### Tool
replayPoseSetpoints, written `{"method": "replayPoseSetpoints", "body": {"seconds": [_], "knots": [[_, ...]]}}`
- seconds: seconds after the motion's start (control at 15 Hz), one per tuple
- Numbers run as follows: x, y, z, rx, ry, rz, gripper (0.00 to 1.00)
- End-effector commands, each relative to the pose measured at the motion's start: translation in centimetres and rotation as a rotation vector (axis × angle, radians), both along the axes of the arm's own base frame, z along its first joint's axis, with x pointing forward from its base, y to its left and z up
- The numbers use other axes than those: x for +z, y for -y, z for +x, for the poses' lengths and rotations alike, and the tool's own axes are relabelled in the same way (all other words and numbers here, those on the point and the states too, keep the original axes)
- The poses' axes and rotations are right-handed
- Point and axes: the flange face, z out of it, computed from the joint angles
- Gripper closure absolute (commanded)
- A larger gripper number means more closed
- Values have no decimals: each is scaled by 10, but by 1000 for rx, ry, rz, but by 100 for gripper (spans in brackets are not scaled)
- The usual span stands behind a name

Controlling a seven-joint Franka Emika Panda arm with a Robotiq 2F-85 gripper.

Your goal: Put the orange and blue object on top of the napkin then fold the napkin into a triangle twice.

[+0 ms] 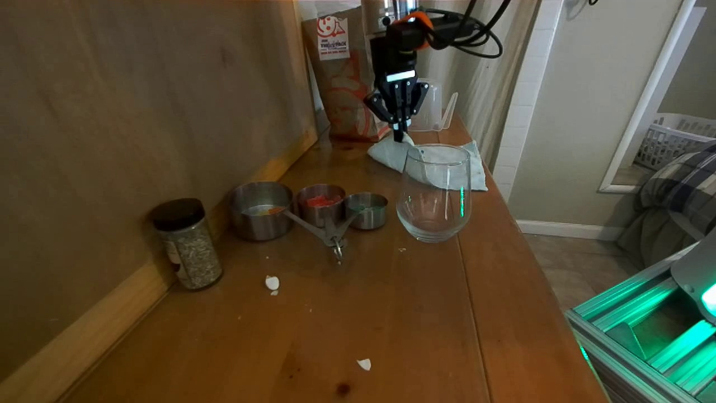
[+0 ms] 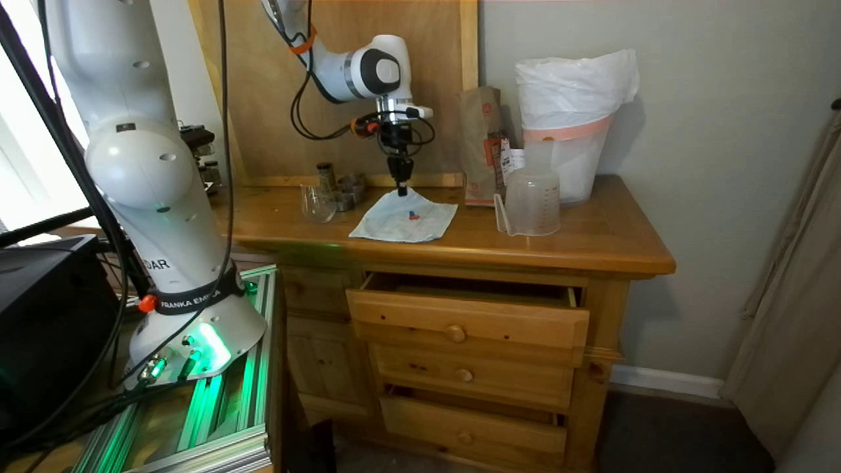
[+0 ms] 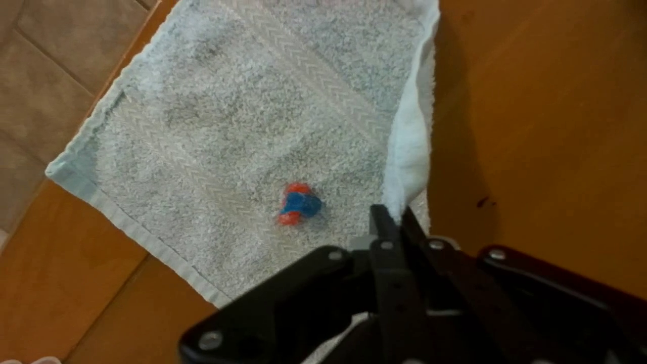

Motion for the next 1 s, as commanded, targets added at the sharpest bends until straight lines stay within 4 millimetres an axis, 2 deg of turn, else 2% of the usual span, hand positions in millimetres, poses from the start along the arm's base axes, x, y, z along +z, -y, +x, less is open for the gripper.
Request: {"method": "replayPoseSetpoints", "body": {"seconds": [0.0, 0.53, 0.6, 0.93], "knots": [[9, 17, -3, -56, 10, -15, 97], [16, 41, -3, -92, 4, -20, 98], [12, 79, 0, -86, -14, -21, 98], [6, 131, 6, -104, -38, -35, 98]]}}
